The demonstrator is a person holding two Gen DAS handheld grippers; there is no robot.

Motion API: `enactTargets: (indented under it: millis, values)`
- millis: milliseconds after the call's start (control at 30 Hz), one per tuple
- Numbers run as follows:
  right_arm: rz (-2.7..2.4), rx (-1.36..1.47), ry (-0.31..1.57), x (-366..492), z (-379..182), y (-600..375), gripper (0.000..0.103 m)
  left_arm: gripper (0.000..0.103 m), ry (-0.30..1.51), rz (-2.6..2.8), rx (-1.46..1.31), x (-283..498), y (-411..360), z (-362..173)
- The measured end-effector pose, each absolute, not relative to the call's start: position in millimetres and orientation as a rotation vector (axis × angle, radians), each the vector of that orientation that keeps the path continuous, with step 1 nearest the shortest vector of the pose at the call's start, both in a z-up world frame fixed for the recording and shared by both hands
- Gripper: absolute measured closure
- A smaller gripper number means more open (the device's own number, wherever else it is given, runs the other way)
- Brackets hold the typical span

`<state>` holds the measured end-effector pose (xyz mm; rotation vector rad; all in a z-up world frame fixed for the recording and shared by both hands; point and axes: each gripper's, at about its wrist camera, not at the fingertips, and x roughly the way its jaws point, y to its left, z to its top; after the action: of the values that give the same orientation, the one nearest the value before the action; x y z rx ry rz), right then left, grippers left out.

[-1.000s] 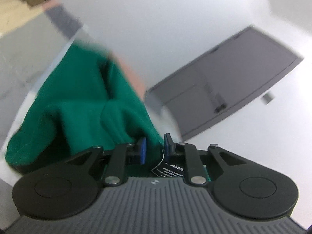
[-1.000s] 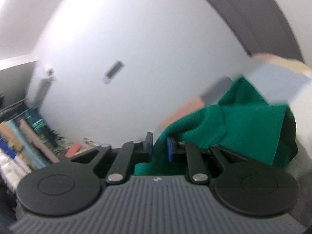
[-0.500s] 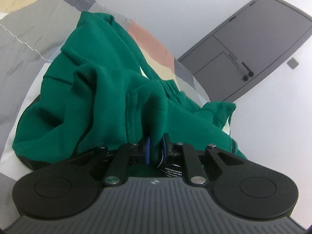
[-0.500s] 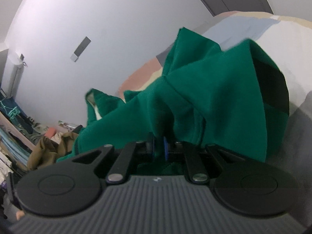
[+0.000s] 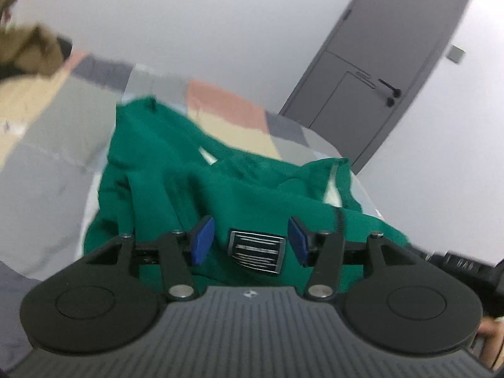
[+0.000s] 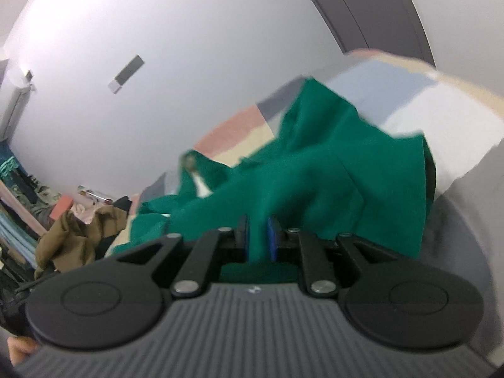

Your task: Fold large clothes

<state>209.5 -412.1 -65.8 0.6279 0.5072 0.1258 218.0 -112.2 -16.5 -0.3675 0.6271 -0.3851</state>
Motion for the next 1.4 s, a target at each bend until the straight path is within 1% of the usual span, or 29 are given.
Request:
enactTargets:
  millis: [133,267,467,667,933,1167,1400]
  values:
    - [0.147,0.555,0.418,172,-20,-399,0.087,0.045,0.578,-0.400,-0.313,177,-111,20]
    - [0.170,0.494,0.372,140,20,-381,0.087,0.045,0.531,-0.412,-0.272,136,-111,53]
    - [0.188,0.399,0.321,86,53,-355,0.087,0.045,0.469,-0.427,-0.212,71,-109,86]
    - [0.206,0.360,0.295,38,54,-334,0.087,0.045,0.423,-0.435,-0.155,14,-105,97]
    - [0.206,0.317,0.308,-7,36,-311,0.087,0.045,0.398,-0.445,-0.137,-47,-92,86]
    - [0.200,0.271,0.336,-32,17,-294,0.087,0.045,0.424,-0.448,-0.206,-63,-73,65]
    - [0.182,0.233,0.349,-40,7,-279,0.087,0.045,0.408,-0.424,-0.129,-72,-76,58]
